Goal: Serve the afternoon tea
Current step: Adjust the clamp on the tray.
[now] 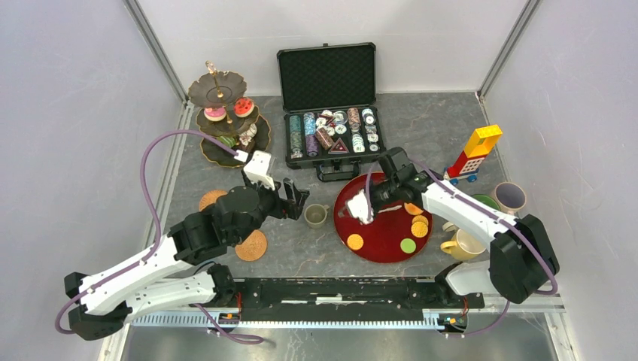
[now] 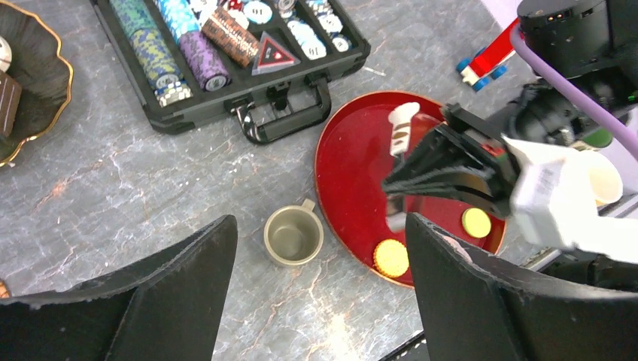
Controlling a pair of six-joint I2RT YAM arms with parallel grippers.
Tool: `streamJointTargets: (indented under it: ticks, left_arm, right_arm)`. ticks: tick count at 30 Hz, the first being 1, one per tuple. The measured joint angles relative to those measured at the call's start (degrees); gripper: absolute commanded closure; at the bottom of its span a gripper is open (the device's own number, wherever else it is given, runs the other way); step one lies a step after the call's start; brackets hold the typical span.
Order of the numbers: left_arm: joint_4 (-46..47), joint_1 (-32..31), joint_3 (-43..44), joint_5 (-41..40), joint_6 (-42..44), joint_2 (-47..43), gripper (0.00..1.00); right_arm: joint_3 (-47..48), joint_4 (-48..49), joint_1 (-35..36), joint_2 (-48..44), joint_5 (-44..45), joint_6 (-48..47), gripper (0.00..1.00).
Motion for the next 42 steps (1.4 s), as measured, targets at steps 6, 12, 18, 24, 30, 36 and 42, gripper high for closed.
streamJointTargets:
  ticks: [6, 12, 18, 24, 30, 36, 42]
  left_arm:
    - [-1.27, 0.00, -3.65, -0.04, -2.16, -0.46, 0.11]
    - [-1.57, 0.00, -4.92, 0.52, -3.56, 0.42, 0.10]
    - [-1.62, 0.00, -4.98, 0.79, -5.07, 0.70, 0.07]
    - [-1.68, 0.00, -4.98, 0.70, -5.14, 1.11, 0.00]
    - [-1.38, 0.00, -4.98, 0.81, -5.14, 3.43, 0.00]
    - [0.11, 0.09, -4.98, 3.37, -5.11, 5.75, 0.00]
    - [1.70, 0.46, -4.02, 11.28, -4.39, 10.47, 0.00]
  right_arm:
    - [-2.43, -8.79, 4.61, -0.33, -5.27, -18.10, 0.97]
    - [-2.71, -9.25, 13.92, 1.14, -3.72, -19.08, 0.88]
    - [-2.71, -7.98, 16.15, 3.58, -2.27, -13.46, 0.60]
    - [-2.73, -5.22, 16.15, 3.72, -1.40, -8.26, 0.02]
    - [-2.97, -3.02, 16.13, -1.55, 1.11, -2.97, 0.02]
    - [-7.06, 12.59, 7.21, -14.62, 1.62, 15.93, 0.02]
    - [-3.17, 23.65, -4.83, -12.72, 29.73, 46.75, 0.02]
